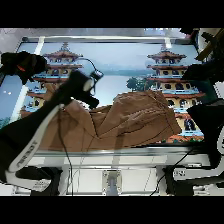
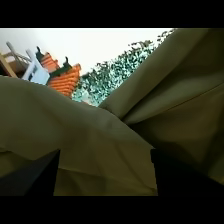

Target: Fold the clothes and pants, and hang the long-sleeved shirts on hangers.

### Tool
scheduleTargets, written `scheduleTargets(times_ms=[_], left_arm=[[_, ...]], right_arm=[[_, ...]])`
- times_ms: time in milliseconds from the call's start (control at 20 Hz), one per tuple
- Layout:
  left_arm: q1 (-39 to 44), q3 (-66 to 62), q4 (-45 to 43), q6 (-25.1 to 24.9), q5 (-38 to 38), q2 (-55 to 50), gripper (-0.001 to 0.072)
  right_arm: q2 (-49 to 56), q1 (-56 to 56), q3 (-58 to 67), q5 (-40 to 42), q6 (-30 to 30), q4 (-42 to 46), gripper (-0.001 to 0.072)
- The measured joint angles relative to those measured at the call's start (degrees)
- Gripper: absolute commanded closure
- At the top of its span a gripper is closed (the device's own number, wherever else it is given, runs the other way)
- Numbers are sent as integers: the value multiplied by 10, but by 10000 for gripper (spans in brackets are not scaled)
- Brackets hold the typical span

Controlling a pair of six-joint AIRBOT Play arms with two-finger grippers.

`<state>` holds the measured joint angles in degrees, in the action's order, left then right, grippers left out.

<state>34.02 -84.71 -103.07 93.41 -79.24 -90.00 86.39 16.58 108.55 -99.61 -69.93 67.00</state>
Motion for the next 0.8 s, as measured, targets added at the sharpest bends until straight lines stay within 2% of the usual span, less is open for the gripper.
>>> scheduleTargets(times_ms=[350, 450, 550, 800], left_arm=[[13, -2, -34, 85, -13, -69, 55], [13, -2, -37, 95, -14, -76, 56], [12, -2, -40, 101, -16, -80, 120], [9, -2, -47, 107, -17, -88, 120]], right_arm=[[0, 0, 0, 9, 23, -1, 407], [0, 0, 0, 15, 29, -2, 407], [0, 0, 0, 17, 33, -2, 407], [0, 0, 0, 21, 44, -1, 407]])
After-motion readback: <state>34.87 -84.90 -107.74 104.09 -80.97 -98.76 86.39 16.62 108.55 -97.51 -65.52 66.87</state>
